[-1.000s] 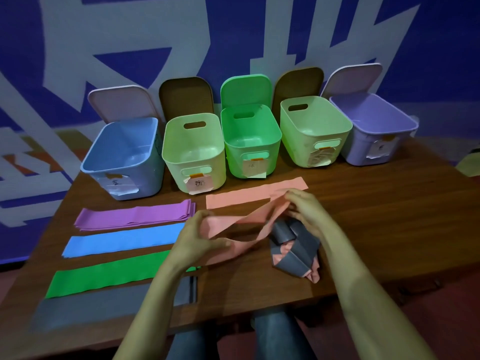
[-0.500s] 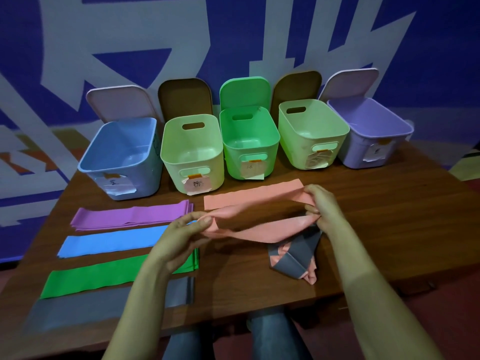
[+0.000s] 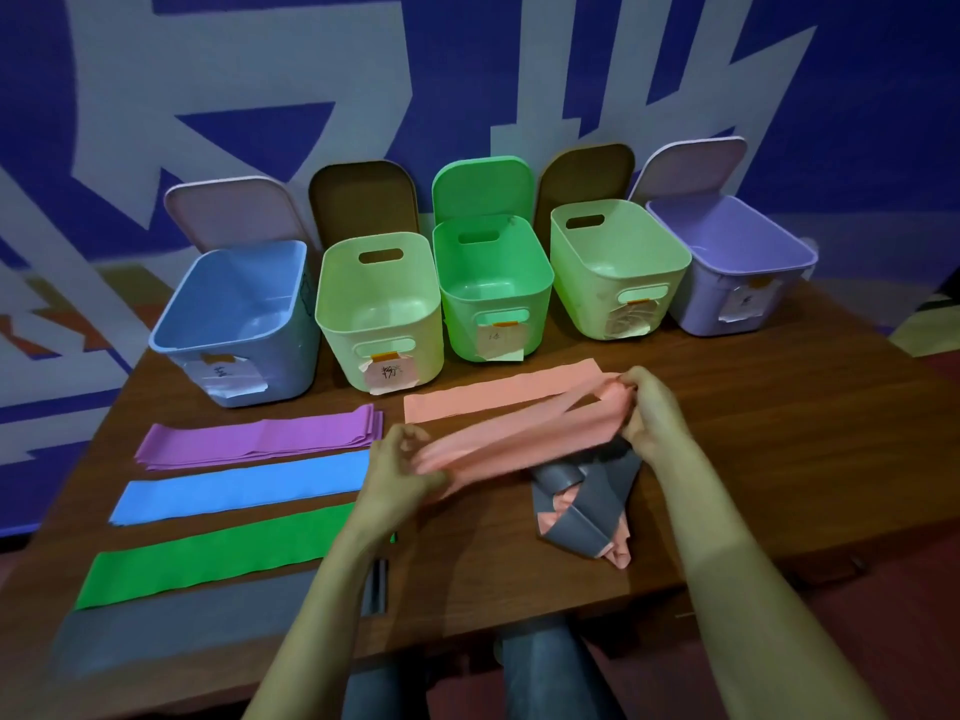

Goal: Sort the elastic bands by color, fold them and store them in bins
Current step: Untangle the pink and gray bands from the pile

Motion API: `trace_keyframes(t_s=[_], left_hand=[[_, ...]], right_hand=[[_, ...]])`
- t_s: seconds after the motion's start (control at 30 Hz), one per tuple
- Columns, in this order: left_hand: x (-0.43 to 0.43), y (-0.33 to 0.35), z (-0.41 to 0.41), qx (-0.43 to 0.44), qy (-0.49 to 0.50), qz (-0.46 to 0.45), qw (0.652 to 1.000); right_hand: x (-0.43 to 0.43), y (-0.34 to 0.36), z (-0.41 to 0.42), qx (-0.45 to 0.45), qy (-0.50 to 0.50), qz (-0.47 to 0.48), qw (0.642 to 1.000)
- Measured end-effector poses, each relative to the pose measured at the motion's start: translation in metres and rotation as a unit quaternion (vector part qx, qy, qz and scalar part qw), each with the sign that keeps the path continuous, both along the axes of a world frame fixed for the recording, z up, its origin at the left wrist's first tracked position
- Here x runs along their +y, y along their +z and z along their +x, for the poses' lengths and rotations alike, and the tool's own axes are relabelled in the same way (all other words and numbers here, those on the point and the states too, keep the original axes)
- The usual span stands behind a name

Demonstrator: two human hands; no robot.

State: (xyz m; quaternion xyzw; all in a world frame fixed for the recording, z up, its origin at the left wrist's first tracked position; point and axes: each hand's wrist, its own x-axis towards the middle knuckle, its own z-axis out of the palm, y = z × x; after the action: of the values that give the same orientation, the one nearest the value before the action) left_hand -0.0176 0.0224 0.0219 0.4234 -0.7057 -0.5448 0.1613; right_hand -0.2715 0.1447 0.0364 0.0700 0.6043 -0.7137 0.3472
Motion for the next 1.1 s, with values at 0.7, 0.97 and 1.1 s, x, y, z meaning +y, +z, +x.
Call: trace_keyframes(t_s=[0.7, 0.97, 1.1], left_hand=[[0.012, 0.011, -0.008, 0.077, 0.052, 0.003, 0.996], [0.005, -0.002, -0.01, 0.046, 0.137, -0.203, 0.968], [-0.005, -0.007, -0.003, 0.044, 0.191, -0.243, 0.95]], right_hand=[[0.006, -0.012, 0.0, 0.25, -0.045, 0.015, 0.967], [0.008, -0.006, 0.003, 0.34, -0.003, 0.071, 0.938], [0.013, 0.002, 0.004, 0.251, 0.045, 0.035, 0.966]])
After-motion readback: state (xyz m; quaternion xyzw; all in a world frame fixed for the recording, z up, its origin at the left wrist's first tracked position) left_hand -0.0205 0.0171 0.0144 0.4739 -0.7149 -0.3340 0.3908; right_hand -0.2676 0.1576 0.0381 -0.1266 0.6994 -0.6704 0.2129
